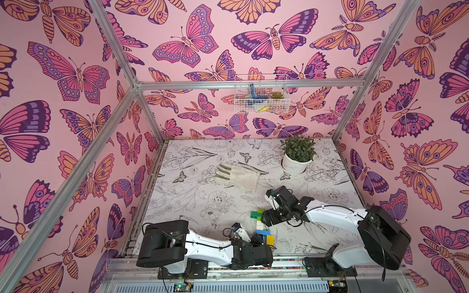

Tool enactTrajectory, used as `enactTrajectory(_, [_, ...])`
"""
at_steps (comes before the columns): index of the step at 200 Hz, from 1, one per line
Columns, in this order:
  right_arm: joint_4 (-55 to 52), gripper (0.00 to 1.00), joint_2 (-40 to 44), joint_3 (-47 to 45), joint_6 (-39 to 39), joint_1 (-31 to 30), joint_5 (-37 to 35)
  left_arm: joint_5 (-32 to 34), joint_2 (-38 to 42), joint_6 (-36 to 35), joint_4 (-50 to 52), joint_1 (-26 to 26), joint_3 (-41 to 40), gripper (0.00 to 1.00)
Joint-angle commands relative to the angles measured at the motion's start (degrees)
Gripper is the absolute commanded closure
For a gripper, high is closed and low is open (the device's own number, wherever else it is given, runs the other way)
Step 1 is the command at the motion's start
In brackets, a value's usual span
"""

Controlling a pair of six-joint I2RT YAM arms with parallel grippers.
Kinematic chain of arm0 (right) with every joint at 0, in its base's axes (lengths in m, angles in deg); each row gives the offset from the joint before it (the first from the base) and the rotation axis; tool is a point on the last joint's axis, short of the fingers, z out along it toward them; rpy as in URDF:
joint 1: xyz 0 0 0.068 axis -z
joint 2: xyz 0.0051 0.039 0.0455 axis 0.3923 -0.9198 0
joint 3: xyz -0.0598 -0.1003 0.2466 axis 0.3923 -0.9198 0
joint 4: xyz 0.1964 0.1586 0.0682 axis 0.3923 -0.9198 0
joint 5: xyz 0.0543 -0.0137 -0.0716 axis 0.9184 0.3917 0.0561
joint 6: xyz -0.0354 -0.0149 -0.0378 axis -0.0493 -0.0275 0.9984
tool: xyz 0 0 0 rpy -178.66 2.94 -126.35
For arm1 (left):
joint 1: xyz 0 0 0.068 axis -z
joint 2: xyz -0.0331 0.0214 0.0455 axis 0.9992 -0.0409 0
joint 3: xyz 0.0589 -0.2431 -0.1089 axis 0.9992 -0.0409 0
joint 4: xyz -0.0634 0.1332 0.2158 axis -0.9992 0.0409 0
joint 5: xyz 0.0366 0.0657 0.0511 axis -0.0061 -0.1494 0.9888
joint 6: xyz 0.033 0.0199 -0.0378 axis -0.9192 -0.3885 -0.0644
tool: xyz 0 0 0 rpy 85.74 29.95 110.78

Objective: Assemble a giraffe with lego
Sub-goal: Assemble the lego brick with the lego brick.

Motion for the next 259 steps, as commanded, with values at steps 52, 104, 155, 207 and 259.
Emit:
enactTrajectory(52, [-9.22,0.11,3.07,8.71,2.16,0.9,-2.94,-1.27,-1.65,-2.02,4.4,-0.87,-1.0,0.44])
enactTrajectory(104, [-7.62,0.11,-7.07,15.78,5.65,5.55,-5.69,-1.47,-2.17,-2.38,4.24,-0.9,-0.63,0.45])
enactTrajectory(155, [-5.36,0.11,-14.92,17.9,5.47,6.04,-7.78,-1.59,-2.6,-2.45,3.67,-0.88,-0.56,0.45])
enactTrajectory(207, [-3.87,0.12,-18.19,17.74,5.86,5.97,-8.01,-1.49,-2.26,-2.48,3.43,-0.91,-0.81,0.45])
enactTrajectory(259, [-3.54,0.12,-18.92,16.27,6.59,4.46,-7.03,-1.68,-2.35,-2.47,3.09,-0.95,-0.91,0.45])
